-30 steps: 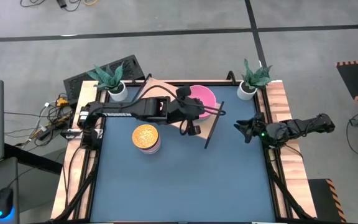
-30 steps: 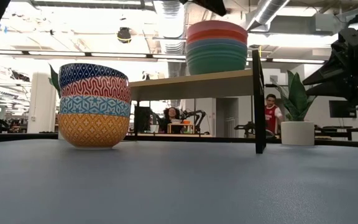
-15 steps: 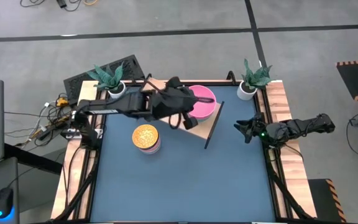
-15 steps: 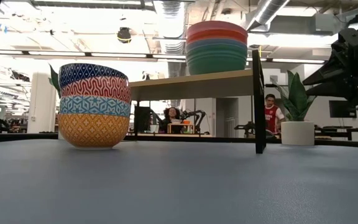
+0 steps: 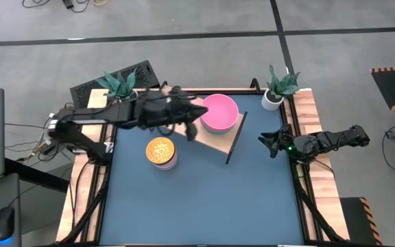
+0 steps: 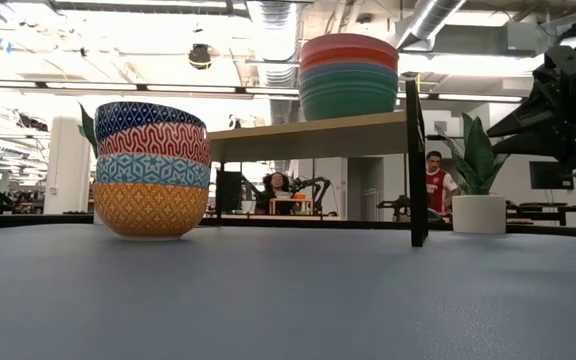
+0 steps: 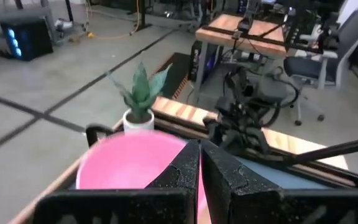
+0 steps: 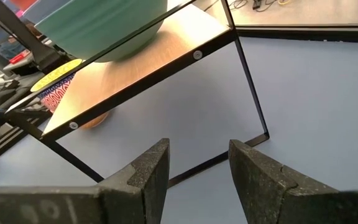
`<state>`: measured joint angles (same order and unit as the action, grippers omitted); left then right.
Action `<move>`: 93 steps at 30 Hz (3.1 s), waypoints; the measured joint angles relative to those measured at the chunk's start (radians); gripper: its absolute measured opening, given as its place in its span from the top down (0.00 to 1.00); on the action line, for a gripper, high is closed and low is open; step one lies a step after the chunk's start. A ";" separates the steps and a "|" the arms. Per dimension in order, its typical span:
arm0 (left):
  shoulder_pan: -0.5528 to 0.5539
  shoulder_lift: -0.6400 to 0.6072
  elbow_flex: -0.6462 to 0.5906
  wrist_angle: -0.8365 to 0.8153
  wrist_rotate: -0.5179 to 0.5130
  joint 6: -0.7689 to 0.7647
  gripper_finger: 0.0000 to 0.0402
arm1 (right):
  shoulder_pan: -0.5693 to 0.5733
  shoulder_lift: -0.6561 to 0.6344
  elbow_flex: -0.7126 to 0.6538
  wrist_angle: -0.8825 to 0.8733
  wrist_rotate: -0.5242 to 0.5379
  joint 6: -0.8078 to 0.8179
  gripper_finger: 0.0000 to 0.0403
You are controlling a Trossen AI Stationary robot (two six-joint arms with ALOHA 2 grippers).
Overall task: Place and stack bowls onto a shelf
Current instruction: Put the printed yellow bowl on the shelf
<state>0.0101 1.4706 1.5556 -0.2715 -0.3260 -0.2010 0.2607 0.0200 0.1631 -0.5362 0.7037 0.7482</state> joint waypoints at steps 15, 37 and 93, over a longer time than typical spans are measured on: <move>-0.023 -0.446 -0.382 -0.004 0.027 -0.059 0.89 | -0.001 0.000 0.000 0.000 0.001 0.114 0.53; -0.076 -0.486 -0.382 -0.874 0.215 -0.051 0.60 | -0.002 0.000 0.000 0.000 0.108 0.125 0.53; -0.129 -0.266 -0.584 -0.598 0.394 0.205 0.99 | -0.002 0.000 0.000 -0.002 0.107 0.142 0.53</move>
<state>-0.1192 1.2049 0.9716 -0.8693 0.0679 0.0040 0.2588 0.0200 0.1631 -0.5377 0.8108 0.8907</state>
